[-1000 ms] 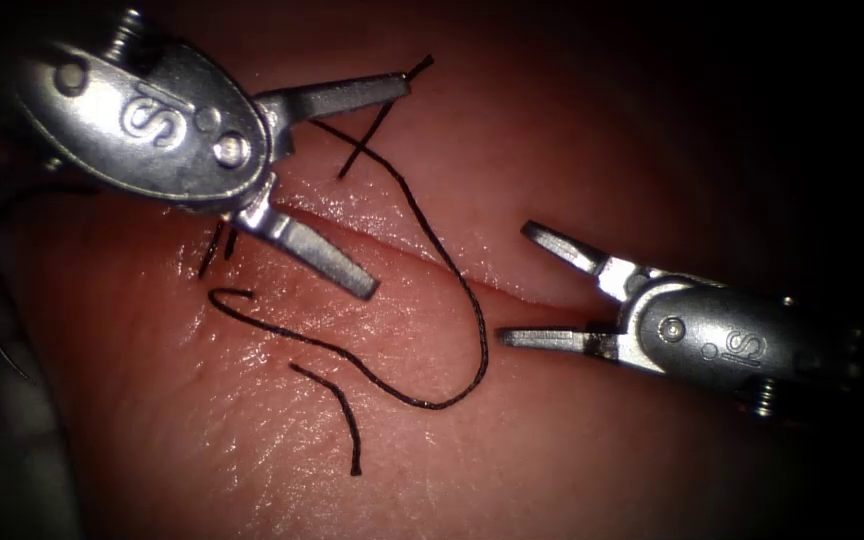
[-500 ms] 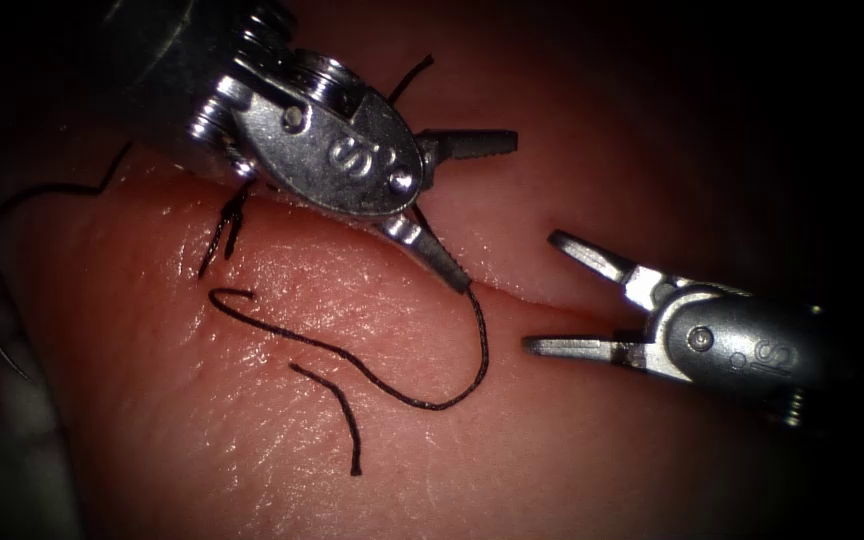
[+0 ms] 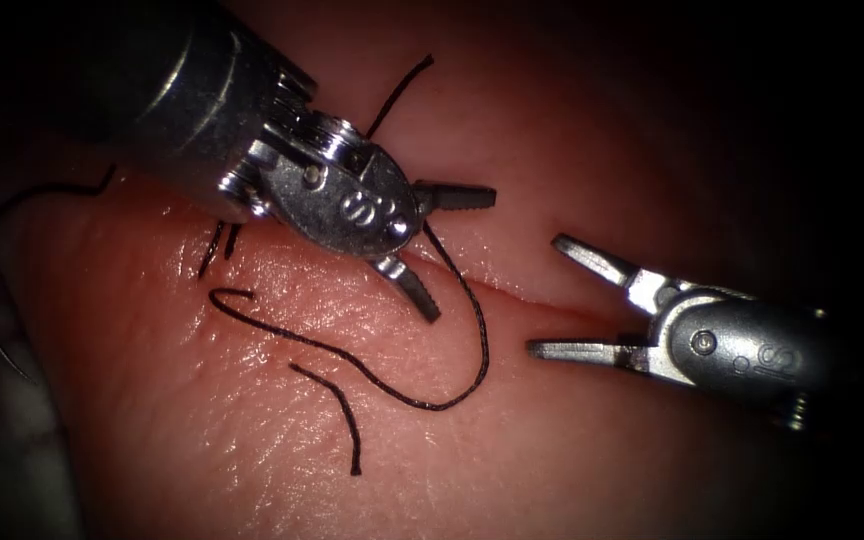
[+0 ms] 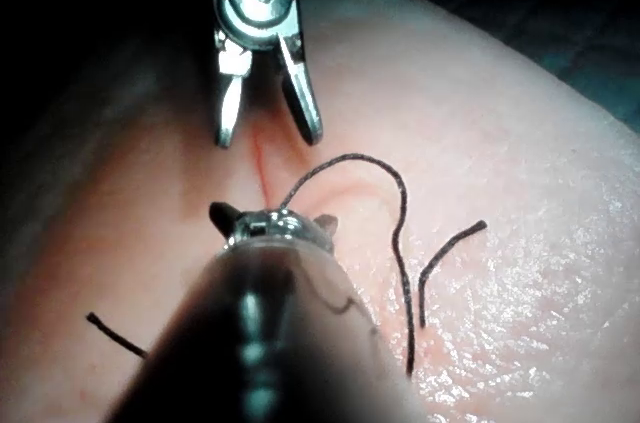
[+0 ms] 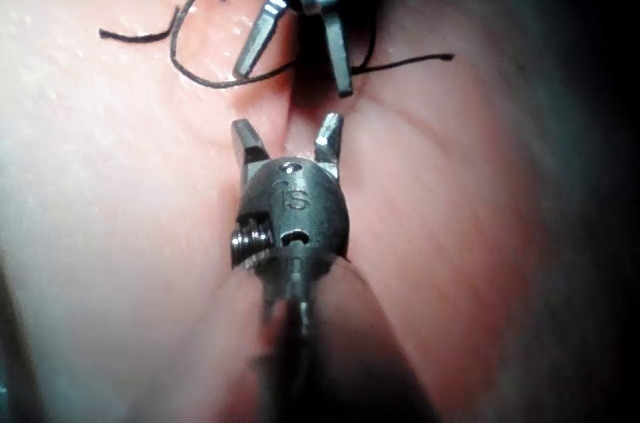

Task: Wound Closure
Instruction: Grab a working length of suture with the left gripper, then use the right gripper to handoff a longer length of suture to the left gripper

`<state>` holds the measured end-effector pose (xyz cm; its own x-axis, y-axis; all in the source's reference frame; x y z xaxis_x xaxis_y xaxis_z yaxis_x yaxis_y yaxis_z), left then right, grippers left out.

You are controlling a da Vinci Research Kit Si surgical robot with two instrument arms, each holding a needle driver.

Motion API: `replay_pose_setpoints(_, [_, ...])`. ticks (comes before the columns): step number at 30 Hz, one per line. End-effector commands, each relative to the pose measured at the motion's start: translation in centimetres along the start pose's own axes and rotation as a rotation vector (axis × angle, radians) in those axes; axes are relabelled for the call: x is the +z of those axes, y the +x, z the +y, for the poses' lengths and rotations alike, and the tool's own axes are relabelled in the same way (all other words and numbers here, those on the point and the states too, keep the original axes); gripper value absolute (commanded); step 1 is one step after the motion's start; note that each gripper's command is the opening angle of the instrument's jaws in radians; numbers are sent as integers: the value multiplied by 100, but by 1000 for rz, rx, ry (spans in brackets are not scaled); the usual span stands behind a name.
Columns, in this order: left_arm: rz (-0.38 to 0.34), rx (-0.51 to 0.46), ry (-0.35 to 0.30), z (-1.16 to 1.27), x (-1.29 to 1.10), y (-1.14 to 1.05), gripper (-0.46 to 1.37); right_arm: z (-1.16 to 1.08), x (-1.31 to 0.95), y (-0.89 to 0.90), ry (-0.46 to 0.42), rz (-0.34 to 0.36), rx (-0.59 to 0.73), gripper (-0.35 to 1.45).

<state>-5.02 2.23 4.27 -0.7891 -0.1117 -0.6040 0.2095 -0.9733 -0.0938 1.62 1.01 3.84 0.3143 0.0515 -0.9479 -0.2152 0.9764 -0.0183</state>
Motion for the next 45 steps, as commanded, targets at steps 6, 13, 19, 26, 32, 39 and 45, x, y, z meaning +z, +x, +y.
replay_pose_setpoints(6, [23, 6, -1, -9, -4, 3, -35, -1, 1, 0, 4, 0, -1, 124])
replay_pose_setpoints(13, [62, 20, 102, -28, -52, 9, -35, -10, 13, -4, -3, -4, -15, 124])
replay_pose_setpoints(19, [61, 4, 152, -22, -124, 5, -35, -9, 31, -3, 0, 2, 36, 122])
replay_pose_setpoints(26, [69, -7, 214, -7, -182, -9, -35, -11, 58, 12, 55, 61, 138, 121])
replay_pose_setpoints(32, [70, -18, 243, 0, -205, -24, -35, -23, 93, 32, 96, 120, 192, 119])
replay_pose_setpoints(39, [71, -18, 251, 10, -215, -31, -35, -31, 138, 47, 140, 162, 201, 119])
replay_pose_setpoints(45, [74, -20, 252, 18, -222, -31, -35, -32, 167, 54, 159, 183, 198, 119])
